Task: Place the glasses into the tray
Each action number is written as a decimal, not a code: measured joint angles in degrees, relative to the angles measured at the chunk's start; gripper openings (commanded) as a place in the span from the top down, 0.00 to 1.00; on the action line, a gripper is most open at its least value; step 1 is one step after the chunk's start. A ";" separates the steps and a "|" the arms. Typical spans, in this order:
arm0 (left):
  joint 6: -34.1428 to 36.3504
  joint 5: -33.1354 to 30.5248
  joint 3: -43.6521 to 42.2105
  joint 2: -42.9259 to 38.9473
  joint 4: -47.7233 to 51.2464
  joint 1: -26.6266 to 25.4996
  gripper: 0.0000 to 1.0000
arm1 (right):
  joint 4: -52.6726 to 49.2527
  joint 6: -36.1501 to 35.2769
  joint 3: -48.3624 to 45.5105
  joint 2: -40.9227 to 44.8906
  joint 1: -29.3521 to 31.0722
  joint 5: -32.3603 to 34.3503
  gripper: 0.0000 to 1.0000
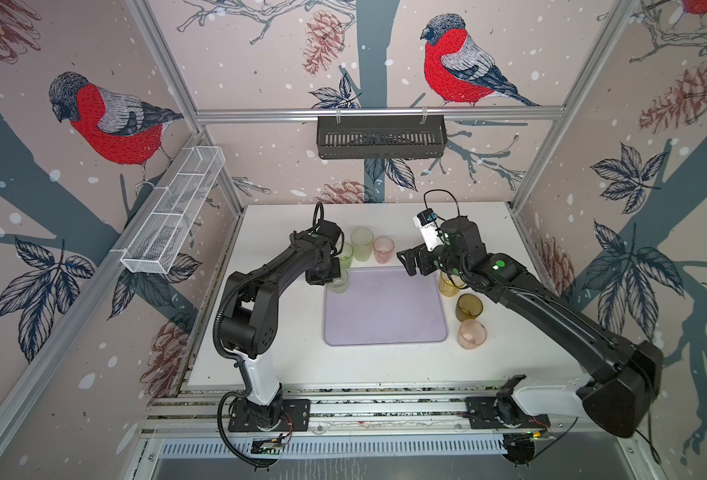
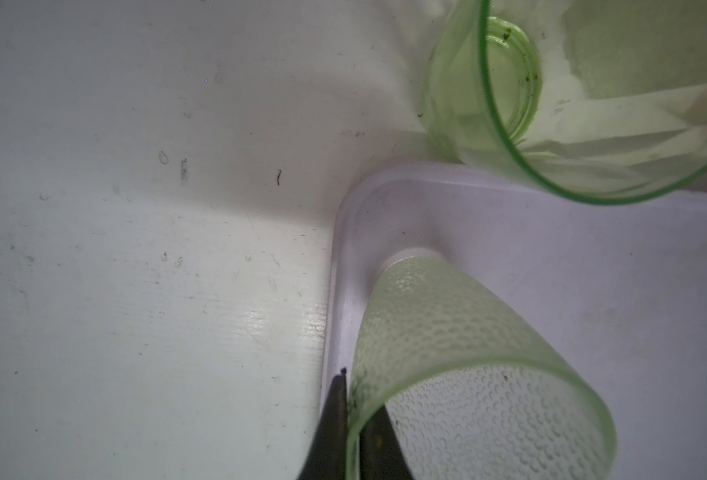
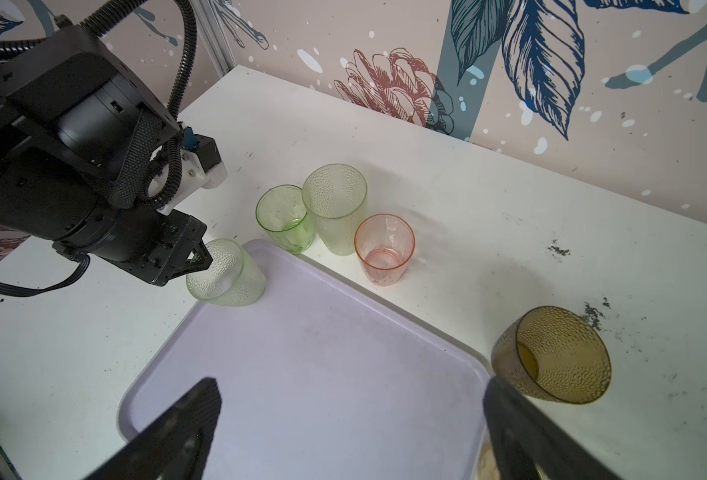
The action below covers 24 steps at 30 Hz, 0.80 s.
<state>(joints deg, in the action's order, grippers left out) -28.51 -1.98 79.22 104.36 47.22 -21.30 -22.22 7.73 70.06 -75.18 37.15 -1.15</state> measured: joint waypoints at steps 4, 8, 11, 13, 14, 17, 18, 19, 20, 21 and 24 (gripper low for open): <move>0.00 -0.13 0.00 0.07 0.00 -0.04 1.00 | 0.00 0.00 -0.02 0.00 -0.04 -0.15 0.00; -0.02 -0.13 0.00 0.09 0.00 -0.04 1.00 | 0.00 0.00 -0.02 0.09 -0.04 -0.15 0.00; -0.02 -0.15 0.04 0.11 0.00 -0.04 1.00 | 0.00 0.00 -0.02 0.11 -0.07 -0.15 0.00; -0.02 -0.15 0.09 0.11 0.00 -0.04 1.00 | 0.00 0.00 -0.02 0.11 -0.07 -0.15 0.00; -0.02 -0.15 0.09 0.11 0.00 -0.04 1.00 | 0.00 0.00 -0.02 0.11 -0.07 -0.15 0.00; -0.02 -0.15 0.09 0.13 0.00 -0.04 1.00 | 0.00 0.00 -0.02 0.11 -0.09 -0.15 0.00; -0.02 -0.15 0.11 0.13 0.00 -0.04 1.00 | 0.00 0.00 -0.02 0.11 -0.09 -0.15 0.00; -0.02 -0.15 0.13 0.15 0.00 -0.04 1.00 | 0.00 0.00 -0.02 0.11 -0.09 -0.15 0.00; -0.02 -0.15 0.22 0.24 0.00 -0.04 1.00 | 0.00 0.00 -0.02 0.11 -0.09 -0.15 0.00; -0.02 -0.15 0.31 0.33 -0.02 -0.04 0.99 | 0.00 0.00 -0.02 0.11 -0.09 -0.15 0.00; -0.02 -0.15 0.50 0.44 -0.02 -0.04 0.99 | 0.00 0.00 -0.02 0.13 -0.09 -0.15 0.00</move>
<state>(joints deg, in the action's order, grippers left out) -28.53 -2.13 79.72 104.79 47.20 -21.34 -22.22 7.73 70.04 -75.05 37.06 -1.30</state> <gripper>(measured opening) 0.083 0.996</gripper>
